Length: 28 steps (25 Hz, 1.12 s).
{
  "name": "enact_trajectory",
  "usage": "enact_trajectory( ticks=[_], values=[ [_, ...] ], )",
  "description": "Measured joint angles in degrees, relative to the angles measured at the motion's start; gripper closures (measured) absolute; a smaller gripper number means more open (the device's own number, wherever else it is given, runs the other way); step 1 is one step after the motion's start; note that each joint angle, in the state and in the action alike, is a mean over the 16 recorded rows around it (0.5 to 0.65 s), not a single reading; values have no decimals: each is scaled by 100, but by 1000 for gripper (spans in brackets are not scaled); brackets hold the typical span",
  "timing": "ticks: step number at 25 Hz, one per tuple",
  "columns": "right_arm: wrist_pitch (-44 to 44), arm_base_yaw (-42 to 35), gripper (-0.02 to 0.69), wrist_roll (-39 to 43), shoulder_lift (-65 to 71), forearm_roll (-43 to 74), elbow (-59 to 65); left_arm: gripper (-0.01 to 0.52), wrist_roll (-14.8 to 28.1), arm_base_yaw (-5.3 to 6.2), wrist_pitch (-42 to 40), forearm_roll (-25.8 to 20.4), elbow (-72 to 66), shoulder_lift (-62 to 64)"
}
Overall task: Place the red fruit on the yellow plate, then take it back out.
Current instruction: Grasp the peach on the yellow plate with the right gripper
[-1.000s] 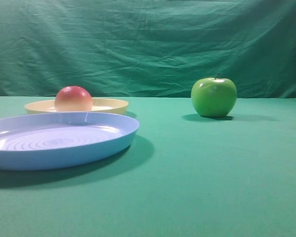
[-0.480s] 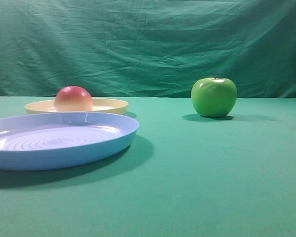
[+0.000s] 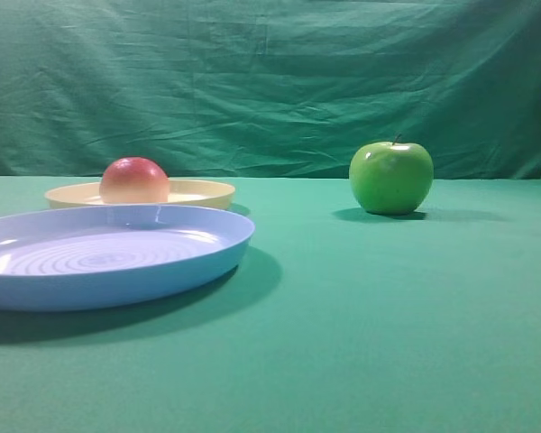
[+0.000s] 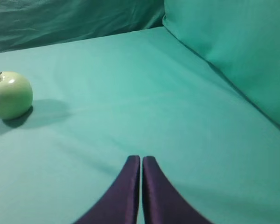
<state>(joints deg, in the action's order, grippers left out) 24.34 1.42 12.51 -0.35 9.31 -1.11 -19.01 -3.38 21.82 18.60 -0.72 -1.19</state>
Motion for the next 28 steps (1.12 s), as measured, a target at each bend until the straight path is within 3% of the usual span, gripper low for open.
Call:
enact_trajectory(
  ticks=[28],
  values=[
    [-461,197,665,-315,-10,-219,193,514,7,0,0,0,0,0]
  ],
)
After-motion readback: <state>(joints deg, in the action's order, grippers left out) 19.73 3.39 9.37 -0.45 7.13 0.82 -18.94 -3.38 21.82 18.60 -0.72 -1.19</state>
